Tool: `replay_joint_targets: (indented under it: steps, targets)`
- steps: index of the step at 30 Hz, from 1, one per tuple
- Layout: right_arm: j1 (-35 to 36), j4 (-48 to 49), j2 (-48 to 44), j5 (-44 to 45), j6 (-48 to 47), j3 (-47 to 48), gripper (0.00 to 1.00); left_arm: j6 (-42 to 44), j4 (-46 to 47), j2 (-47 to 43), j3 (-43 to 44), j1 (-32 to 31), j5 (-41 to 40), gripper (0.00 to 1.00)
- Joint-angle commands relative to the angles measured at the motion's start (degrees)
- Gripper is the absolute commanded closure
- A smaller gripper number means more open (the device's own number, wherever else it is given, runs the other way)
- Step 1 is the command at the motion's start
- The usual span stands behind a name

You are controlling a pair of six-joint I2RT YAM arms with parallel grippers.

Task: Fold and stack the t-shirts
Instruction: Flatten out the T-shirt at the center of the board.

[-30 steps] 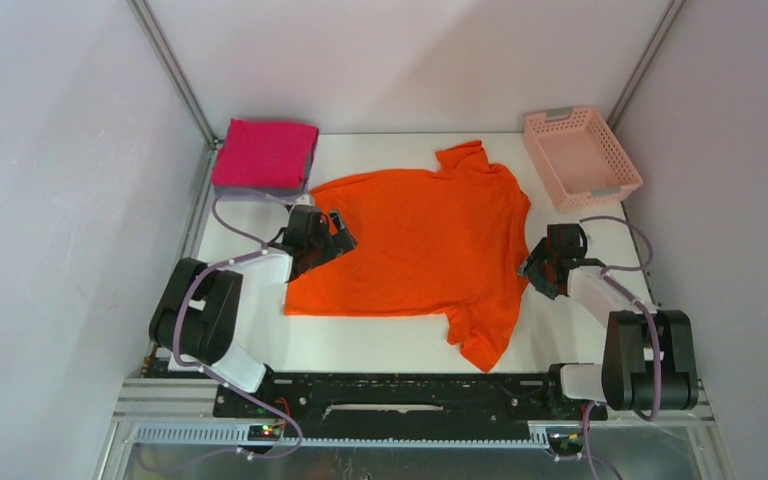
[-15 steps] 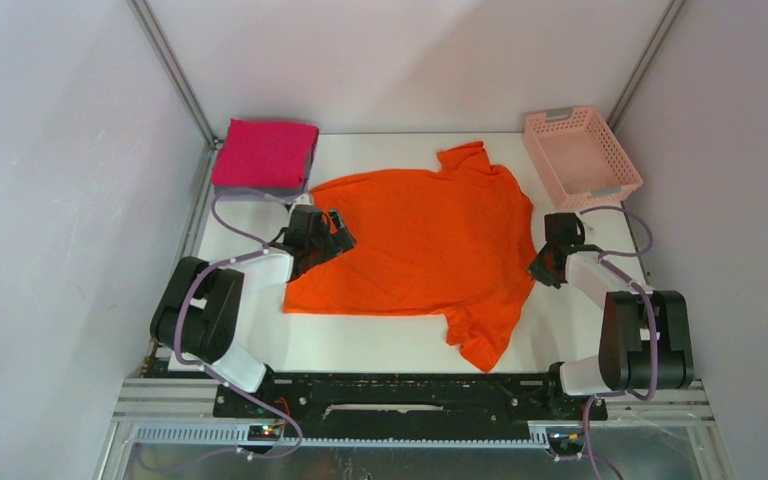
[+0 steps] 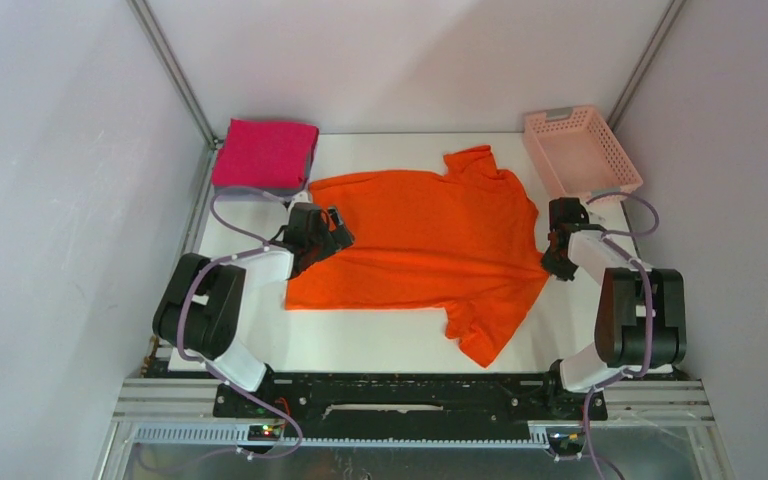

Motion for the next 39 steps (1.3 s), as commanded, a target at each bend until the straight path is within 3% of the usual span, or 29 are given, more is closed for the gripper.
replay_joint_targets:
  steps: [1,6,8,9,11,16,20,26,30,37,39]
  targets:
    - [-0.12,-3.42,0.70,5.27,0.01,2.99,0.68,2.14,-2.90,1.03,-0.34,1.00,-0.06,0.00]
    - [3.20,-6.38,-9.26,8.98,1.29,2.89,0.30,2.49,-2.98,-3.76,-0.13,-0.15,0.80,0.00]
    - [5.68,-6.31,-15.39,9.34,0.71,1.86,0.06,2.58,-4.15,-6.84,0.01,-0.97,-0.26,0.00]
    - [6.94,-5.78,-19.02,9.05,0.32,0.81,0.01,2.54,-5.15,-8.86,-0.03,-1.36,-1.32,0.00]
    - [8.62,-3.71,-26.94,6.86,-0.28,-2.44,0.00,2.52,-7.58,-13.34,-0.69,-1.92,-3.84,0.01]
    - [8.34,7.07,-48.38,-8.75,0.13,-15.53,0.00,-2.69,-17.66,-28.21,-7.14,-2.26,-14.81,0.00]
    - [7.92,12.38,-57.10,-14.54,1.26,-22.39,0.00,-9.05,-25.59,-38.67,-14.65,-2.26,-20.90,0.00]
    - [7.81,13.41,-54.53,-17.13,2.12,-22.92,0.00,-16.55,-32.62,-49.03,-24.51,-2.18,-24.44,0.01]
    - [7.81,14.78,-51.12,-19.27,1.84,-22.96,0.01,-17.42,-30.52,-50.56,-26.40,-1.70,-22.08,0.13]
    - [7.80,14.24,-50.82,-19.27,1.62,-22.96,0.02,-19.54,-23.71,-40.24,-24.99,-0.97,-21.35,0.27]
    - [7.85,13.80,-51.34,-18.44,1.45,-22.89,0.02,-19.45,-22.88,-35.98,-23.67,-0.78,-20.63,0.38]
